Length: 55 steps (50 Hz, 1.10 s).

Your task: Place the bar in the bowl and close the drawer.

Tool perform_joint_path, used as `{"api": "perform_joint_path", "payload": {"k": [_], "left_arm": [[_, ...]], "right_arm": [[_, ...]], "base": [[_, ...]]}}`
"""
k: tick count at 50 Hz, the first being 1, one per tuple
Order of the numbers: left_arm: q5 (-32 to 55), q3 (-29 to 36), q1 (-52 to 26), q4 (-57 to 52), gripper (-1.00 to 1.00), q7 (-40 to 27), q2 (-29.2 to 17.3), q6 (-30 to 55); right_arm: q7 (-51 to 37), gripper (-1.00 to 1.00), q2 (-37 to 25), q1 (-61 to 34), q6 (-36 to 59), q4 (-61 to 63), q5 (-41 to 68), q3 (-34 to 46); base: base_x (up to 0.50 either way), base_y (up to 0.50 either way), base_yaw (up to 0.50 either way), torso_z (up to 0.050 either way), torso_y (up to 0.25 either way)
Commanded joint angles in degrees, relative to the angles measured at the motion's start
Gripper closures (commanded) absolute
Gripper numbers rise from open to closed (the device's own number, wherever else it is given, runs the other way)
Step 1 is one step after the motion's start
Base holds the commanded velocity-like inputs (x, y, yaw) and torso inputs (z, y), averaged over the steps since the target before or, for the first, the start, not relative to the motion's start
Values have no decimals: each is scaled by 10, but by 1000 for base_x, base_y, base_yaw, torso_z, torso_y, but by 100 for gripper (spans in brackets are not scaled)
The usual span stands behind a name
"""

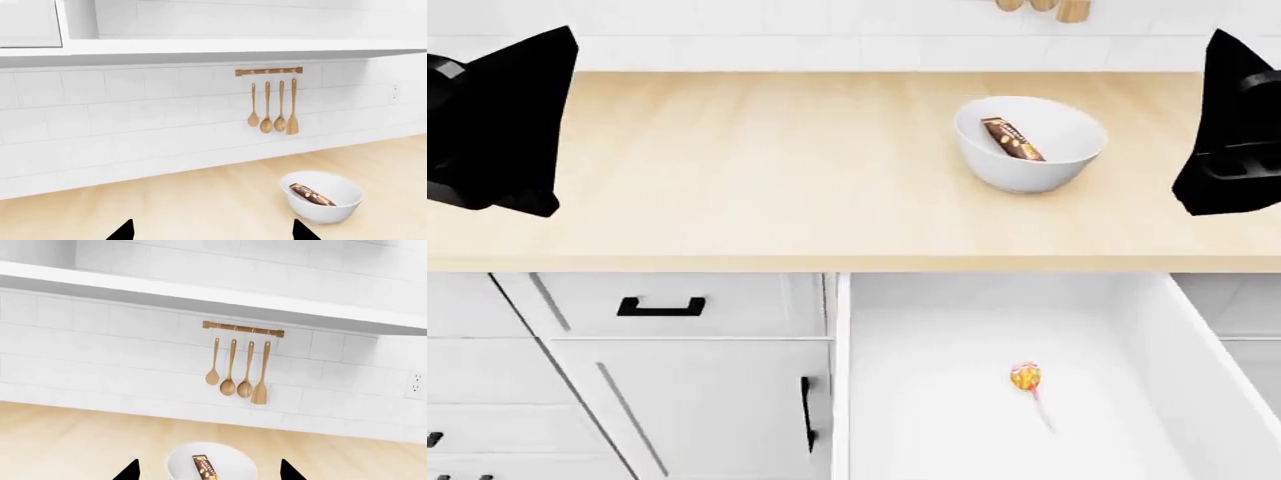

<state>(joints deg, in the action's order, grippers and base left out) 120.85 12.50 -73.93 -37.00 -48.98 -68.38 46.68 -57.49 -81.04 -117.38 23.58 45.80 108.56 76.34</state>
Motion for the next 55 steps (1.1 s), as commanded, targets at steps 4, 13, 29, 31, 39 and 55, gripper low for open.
{"api": "perform_joint_path", "payload": {"k": [4, 13, 29, 31, 39, 55], "left_arm": [[5, -4, 4, -4, -100, -1, -2, -4], [13, -3, -1, -4, -100, -5, -2, -5], [14, -2, -1, -7, -100, -6, 1, -5], [14, -3, 0, -7, -100, -6, 2, -5], [1, -6, 19, -11, -100, -1, 6, -11], [-1, -11, 25, -29, -100, -3, 17, -21]], "right_arm": [[-11, -100, -5, 3, 8, 8, 0, -7], [-20, -100, -6, -2, 18, 11, 9, -15], [-29, -100, -8, 2, 26, 16, 10, -23], [-30, -100, -7, 4, 26, 16, 8, -22], [-33, -100, -8, 14, 26, 20, 3, -20], [-72, -100, -5, 27, 31, 7, 4, -16]], "base": [[0, 500, 0, 0, 0], [0, 500, 0, 0, 0], [-1, 500, 0, 0, 0], [-1, 500, 0, 0, 0], [-1, 500, 0, 0, 0], [28, 299, 0, 0, 0]]}}
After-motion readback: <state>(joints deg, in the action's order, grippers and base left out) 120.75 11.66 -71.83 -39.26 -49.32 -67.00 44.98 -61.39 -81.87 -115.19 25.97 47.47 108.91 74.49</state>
